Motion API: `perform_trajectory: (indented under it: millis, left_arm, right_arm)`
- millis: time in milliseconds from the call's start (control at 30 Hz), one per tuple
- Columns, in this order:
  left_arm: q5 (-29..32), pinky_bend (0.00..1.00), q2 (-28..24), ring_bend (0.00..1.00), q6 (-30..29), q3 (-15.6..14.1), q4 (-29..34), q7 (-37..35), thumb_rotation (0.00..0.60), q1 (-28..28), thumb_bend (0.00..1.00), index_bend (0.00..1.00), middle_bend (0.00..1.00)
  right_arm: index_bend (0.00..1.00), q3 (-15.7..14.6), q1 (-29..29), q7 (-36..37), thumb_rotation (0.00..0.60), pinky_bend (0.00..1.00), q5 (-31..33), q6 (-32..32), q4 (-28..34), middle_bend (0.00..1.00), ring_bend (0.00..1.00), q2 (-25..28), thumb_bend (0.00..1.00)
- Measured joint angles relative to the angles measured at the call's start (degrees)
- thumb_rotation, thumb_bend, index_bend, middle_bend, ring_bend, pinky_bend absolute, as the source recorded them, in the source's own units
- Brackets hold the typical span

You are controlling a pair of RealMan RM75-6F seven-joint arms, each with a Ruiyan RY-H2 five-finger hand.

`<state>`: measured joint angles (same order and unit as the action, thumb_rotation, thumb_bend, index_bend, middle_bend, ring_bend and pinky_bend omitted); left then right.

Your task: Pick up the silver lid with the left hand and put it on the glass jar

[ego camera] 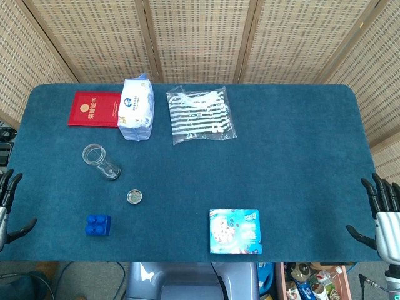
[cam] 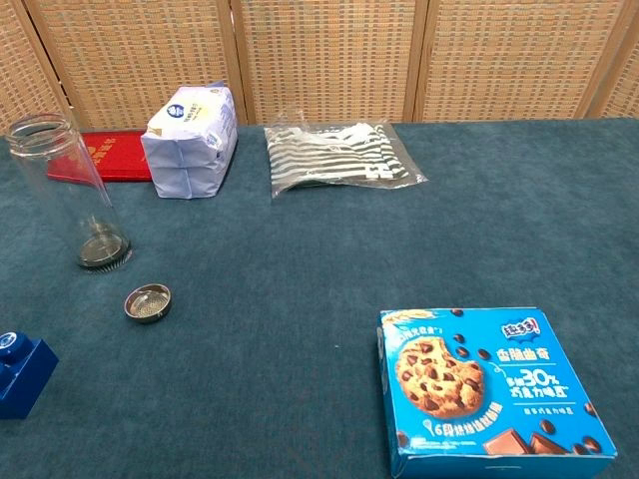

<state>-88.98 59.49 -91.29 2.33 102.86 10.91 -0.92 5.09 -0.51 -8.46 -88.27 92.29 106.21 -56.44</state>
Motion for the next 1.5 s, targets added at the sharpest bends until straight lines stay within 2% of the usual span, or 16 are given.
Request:
perform_trajectory:
  millis: [367,567,667,700,800,967,1100,1500]
  left_arm:
    - [-4.26,0.00,1.40,0.00,5.60,-0.99,-0.12,2.41,0.600,-3.95,0.21,0.00,0.00]
    - [-7.56,0.00,1.53,0.00,15.28,-0.24,1.60,4.97,0.600,-11.34,0.21,0.01,0.00]
    - [-7.36,0.00,2.33,0.00,21.71,0.71,2.35,6.20,0.600,-15.58,0.21,0.11,0.00]
    - [-6.45,0.00,2.95,0.00,24.60,1.20,2.46,7.14,0.600,-17.23,0.21,0.18,0.00]
    - [-1.81,0.00,5.07,0.00,30.71,2.29,2.28,10.24,0.600,-20.35,0.21,0.30,0.00]
    - [8.16,0.00,10.04,0.00,35.37,3.73,-0.12,14.86,0.600,-24.12,0.21,0.37,0.00]
    - [13.46,0.00,13.90,0.00,37.55,4.27,-3.97,16.91,0.600,-26.60,0.21,0.42,0.00]
    - [16.90,0.00,18.43,0.00,40.57,4.36,-9.96,15.39,0.600,-30.94,0.21,0.45,0.00]
  right_arm:
    - [0.00,0.30,-0.22,1.67,0.600,0.00,0.51,0.41,0.14,0.00,0.00,0.69,0.00]
    - [0.00,0.55,0.12,1.50,0.600,0.00,1.28,-0.26,0.17,0.00,0.00,0.67,0.00]
    - [0.00,0.72,0.25,1.47,0.600,0.00,2.13,-0.65,0.05,0.00,0.00,0.62,0.00]
    - [0.00,0.77,0.27,1.53,0.600,0.00,2.31,-0.73,0.01,0.00,0.00,0.63,0.00]
    - [0.00,0.84,0.33,1.96,0.600,0.00,2.66,-0.99,-0.15,0.00,0.00,0.73,0.00]
    - [0.00,0.85,0.50,2.59,0.600,0.00,3.05,-1.55,-0.34,0.00,0.00,0.92,0.00]
    - [0.00,0.75,0.65,2.77,0.600,0.00,3.10,-1.95,-0.32,0.00,0.00,1.09,0.00]
    - [0.00,0.52,0.71,2.49,0.600,0.00,3.24,-2.26,-0.11,0.00,0.00,1.12,0.00]
